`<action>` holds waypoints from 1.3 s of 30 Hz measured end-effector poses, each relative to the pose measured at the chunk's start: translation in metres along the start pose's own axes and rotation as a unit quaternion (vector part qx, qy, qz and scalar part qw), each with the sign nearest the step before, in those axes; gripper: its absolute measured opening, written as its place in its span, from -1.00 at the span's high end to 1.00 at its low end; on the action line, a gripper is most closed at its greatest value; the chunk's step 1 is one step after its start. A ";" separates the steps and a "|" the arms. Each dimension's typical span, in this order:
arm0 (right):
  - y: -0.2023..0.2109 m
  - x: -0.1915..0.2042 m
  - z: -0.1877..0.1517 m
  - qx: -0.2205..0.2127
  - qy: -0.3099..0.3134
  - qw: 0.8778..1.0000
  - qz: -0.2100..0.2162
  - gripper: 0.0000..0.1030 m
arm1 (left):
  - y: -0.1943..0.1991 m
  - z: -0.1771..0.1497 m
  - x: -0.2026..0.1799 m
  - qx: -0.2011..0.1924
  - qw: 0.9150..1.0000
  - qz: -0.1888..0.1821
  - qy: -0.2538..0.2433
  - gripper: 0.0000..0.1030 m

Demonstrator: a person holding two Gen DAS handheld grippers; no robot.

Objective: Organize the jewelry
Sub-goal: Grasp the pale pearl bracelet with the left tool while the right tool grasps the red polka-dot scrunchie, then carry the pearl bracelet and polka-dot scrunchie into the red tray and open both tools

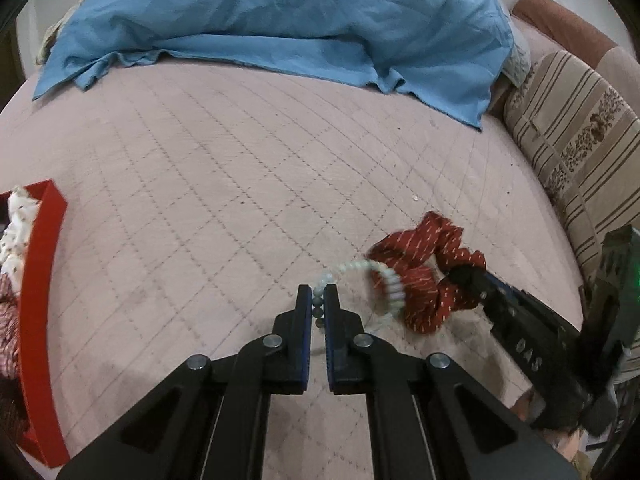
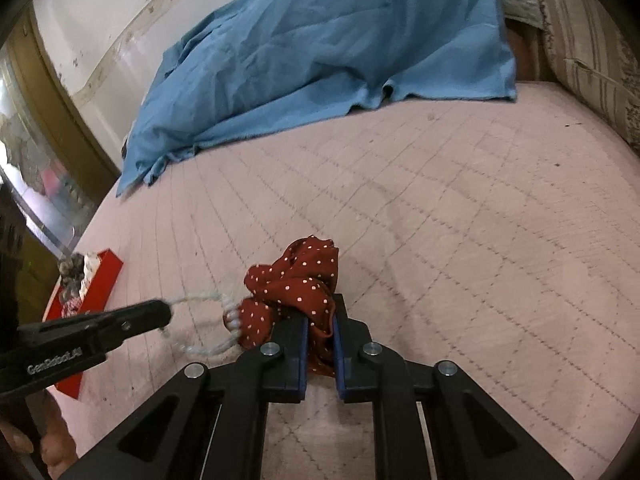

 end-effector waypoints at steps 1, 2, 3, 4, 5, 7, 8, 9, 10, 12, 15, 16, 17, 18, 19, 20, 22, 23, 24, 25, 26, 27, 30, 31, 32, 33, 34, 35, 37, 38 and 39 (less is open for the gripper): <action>0.001 -0.002 0.002 -0.002 -0.005 1.000 0.001 0.79 | 0.005 -0.001 0.000 -0.002 1.000 0.001 0.000 0.90; 0.002 -0.003 0.002 -0.003 -0.009 1.000 0.002 0.79 | 0.010 -0.002 0.000 -0.005 1.000 0.002 0.000 0.90; 0.003 -0.005 0.003 -0.003 -0.016 1.000 0.005 0.79 | 0.015 -0.003 0.000 -0.008 1.000 0.003 0.000 0.90; 0.003 -0.006 0.004 -0.002 -0.019 1.000 0.007 0.79 | 0.019 -0.004 0.000 -0.012 1.000 0.004 -0.001 0.90; 0.003 -0.006 0.004 -0.002 -0.020 1.000 0.008 0.79 | 0.025 -0.005 0.000 -0.016 1.000 0.003 -0.002 0.90; 0.004 -0.004 0.004 -0.002 -0.015 1.000 0.008 0.79 | 0.036 -0.006 0.000 -0.023 1.000 0.002 -0.003 0.90; 0.005 -0.003 0.003 -0.004 -0.012 1.000 0.008 0.79 | 0.041 -0.007 0.001 -0.027 1.000 0.002 -0.003 0.90; 0.007 -0.002 0.002 -0.006 -0.008 1.000 0.008 0.79 | 0.045 -0.007 0.001 -0.030 1.000 0.003 -0.004 0.90; 0.009 0.000 0.001 -0.008 -0.003 1.000 0.008 0.79 | 0.051 -0.008 0.002 -0.034 0.999 0.005 -0.005 0.90; 0.013 0.002 -0.001 -0.011 0.002 1.000 0.010 0.79 | 0.059 -0.009 0.003 -0.040 0.999 0.008 -0.006 0.90; 0.020 0.005 -0.003 -0.018 0.004 1.000 0.013 0.79 | 0.073 -0.011 0.009 -0.051 0.999 0.012 -0.009 0.90; 0.022 0.007 -0.004 -0.020 0.006 1.000 0.014 0.79 | 0.080 -0.012 0.011 -0.057 0.998 0.015 -0.011 0.89; 0.025 0.009 -0.005 -0.023 0.009 1.000 0.015 0.79 | 0.086 -0.013 0.013 -0.061 0.998 0.018 -0.013 0.89; 0.028 0.012 -0.006 -0.027 0.013 0.999 0.016 0.79 | 0.091 -0.014 0.014 -0.064 0.998 0.020 -0.015 0.89; 0.030 0.015 -0.007 -0.029 0.016 0.999 0.016 0.79 | 0.097 -0.016 0.018 -0.068 0.997 0.023 -0.016 0.89; 0.032 0.018 -0.009 -0.029 0.017 0.999 0.016 0.79 | 0.101 -0.017 0.022 -0.071 0.997 0.025 -0.015 0.89; 0.035 0.024 -0.014 -0.024 0.014 0.999 0.018 0.79 | 0.108 -0.020 0.028 -0.077 0.997 0.027 -0.012 0.89; 0.038 0.027 -0.016 -0.021 0.010 0.999 0.022 0.79 | 0.111 -0.022 0.031 -0.079 0.996 0.027 -0.010 0.89; 0.042 0.031 -0.020 -0.019 0.007 0.999 0.028 0.79 | 0.114 -0.024 0.034 -0.082 0.996 0.027 -0.006 0.89; 0.046 0.033 -0.022 -0.018 0.006 0.999 0.032 0.79 | 0.117 -0.026 0.039 -0.085 0.996 0.026 -0.002 0.89; 0.050 0.037 -0.024 -0.017 0.006 0.999 0.035 0.79 | 0.120 -0.029 0.043 -0.087 0.996 0.025 0.001 0.89; 0.053 0.041 -0.026 -0.016 0.007 0.999 0.038 0.79 | 0.122 -0.031 0.047 -0.088 0.996 0.025 0.005 0.89; 0.062 0.054 -0.029 -0.012 0.014 0.999 0.044 0.79 | 0.131 -0.038 0.060 -0.094 0.995 0.021 0.022 0.89; 0.065 0.060 -0.030 -0.010 0.017 0.999 0.047 0.79 | 0.135 -0.040 0.065 -0.097 0.995 0.021 0.028 0.89; 0.066 0.064 -0.030 -0.008 0.019 0.999 0.049 0.79 | 0.140 -0.042 0.072 -0.101 0.994 0.021 0.034 0.89; 0.067 0.070 -0.031 -0.007 0.022 0.998 0.052 0.79 | 0.144 -0.044 0.077 -0.105 0.993 0.023 0.039 0.89; 0.069 0.076 -0.031 -0.005 0.026 0.998 0.054 0.79 | 0.148 -0.046 0.082 -0.108 0.993 0.025 0.044 0.89; 0.070 0.084 -0.032 -0.003 0.033 0.998 0.057 0.79 | 0.153 -0.048 0.087 -0.112 0.992 0.027 0.049 0.89; 0.072 0.096 -0.036 0.000 0.047 0.997 0.061 0.79 | 0.164 -0.052 0.103 -0.121 0.990 0.034 0.064 0.89; 0.073 0.104 -0.038 0.001 0.056 0.996 0.063 0.79 | 0.168 -0.054 0.110 -0.124 0.989 0.038 0.070 0.89; 0.073 0.110 -0.040 0.003 0.063 0.996 0.065 0.79 | 0.171 -0.055 0.117 -0.126 0.988 0.041 0.075 0.89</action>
Point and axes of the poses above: each gripper's, at about its wrist camera, not at the fingertips, and y roughly against the way its jaws point, x to its left, z to its top, the point moved 6 cm from there along -y, roughly the way its jaws point, and after that the axes turned 9 degrees about -y, right-handed, at the moved point
